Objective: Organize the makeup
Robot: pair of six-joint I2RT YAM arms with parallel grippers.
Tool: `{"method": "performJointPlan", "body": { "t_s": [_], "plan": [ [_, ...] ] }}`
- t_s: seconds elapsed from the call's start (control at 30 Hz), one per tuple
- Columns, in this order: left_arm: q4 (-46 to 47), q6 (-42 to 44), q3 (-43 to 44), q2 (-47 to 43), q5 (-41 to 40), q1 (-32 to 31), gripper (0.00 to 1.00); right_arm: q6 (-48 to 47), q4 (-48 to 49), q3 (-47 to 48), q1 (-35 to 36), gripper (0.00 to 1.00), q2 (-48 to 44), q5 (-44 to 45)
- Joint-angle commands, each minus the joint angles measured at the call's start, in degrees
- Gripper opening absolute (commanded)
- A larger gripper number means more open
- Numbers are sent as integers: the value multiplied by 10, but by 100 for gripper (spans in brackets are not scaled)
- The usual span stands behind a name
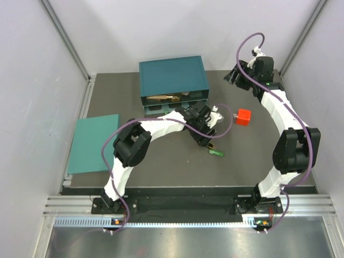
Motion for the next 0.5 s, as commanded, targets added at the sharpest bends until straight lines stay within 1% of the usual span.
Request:
{"method": "performJointPlan", "body": {
  "t_s": [0.0, 0.2, 0.47],
  "plan": [
    [23, 18, 27, 22, -19, -9, 67, -1, 25, 3, -19, 61, -32, -19],
    [28, 29, 33, 42, -32, -14, 67, 0, 25, 11, -26, 62, -26, -26],
    [24, 11, 57, 43, -21, -26, 67, -2, 25, 10, -27, 61, -22, -29]
  ]
}}
